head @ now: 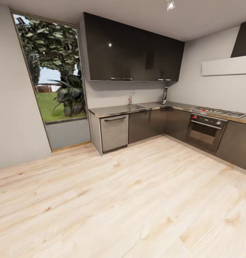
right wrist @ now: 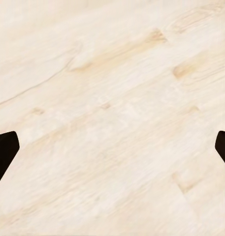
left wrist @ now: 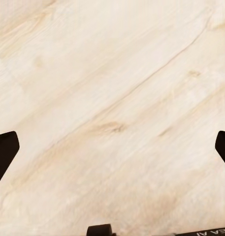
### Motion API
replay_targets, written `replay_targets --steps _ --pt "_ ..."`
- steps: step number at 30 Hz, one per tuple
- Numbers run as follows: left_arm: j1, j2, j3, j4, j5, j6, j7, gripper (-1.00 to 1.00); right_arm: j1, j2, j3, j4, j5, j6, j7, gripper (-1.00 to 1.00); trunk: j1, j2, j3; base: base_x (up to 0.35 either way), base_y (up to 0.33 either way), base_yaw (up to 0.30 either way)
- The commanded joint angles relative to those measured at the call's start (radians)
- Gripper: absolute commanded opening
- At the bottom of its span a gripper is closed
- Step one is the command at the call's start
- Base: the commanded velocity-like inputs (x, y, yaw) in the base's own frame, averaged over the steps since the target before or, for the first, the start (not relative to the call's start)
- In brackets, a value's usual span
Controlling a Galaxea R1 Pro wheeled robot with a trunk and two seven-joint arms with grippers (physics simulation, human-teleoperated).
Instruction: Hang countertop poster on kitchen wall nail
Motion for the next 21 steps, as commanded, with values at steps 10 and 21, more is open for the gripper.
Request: replay_targets --steps 10,21 --pt "0.001 0.0 0.002 -0.001 -0.009 -0.002 0.0 1.0 0.0 0.0 -0.001 0.004 0.001 -0.003 -0.001 1.0 0.001 0.0 -0.001 0.313 -0.177 0.0" --pt "0.001 0.0 0.001 -0.001 -0.009 -0.002 0.0 1.0 0.0 0.0 0.002 0.004 0.001 -0.003 -0.001 1.0 0.001 0.0 -0.001 0.313 -0.178 0.0"
